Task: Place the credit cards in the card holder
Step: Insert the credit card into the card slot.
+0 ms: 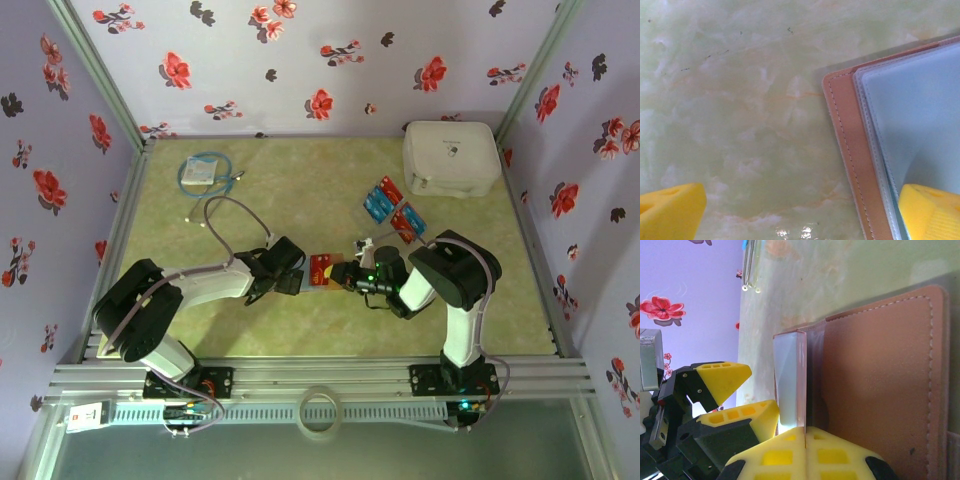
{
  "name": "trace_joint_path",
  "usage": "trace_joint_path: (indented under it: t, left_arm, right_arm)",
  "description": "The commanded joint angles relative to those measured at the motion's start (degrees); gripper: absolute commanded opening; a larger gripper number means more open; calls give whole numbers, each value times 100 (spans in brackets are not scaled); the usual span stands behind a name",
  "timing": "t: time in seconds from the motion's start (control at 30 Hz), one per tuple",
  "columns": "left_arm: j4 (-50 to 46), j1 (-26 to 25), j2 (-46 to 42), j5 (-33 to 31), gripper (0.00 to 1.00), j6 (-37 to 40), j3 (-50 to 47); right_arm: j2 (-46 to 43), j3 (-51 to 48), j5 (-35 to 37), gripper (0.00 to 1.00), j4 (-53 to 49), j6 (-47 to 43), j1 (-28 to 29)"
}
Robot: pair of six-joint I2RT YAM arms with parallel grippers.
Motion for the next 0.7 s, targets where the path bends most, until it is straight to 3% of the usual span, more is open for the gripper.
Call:
trace_joint_path:
  t: [0.0,0.67]
  left_arm:
    - [-167,48,93,-155,100,27,-39]
    - [-170,56,85,-155,100,24,-65]
  right_arm:
    - [237,-266,-19,0,-1093,29,110]
    - [-46,-172,-183,0,-2086,-532,5]
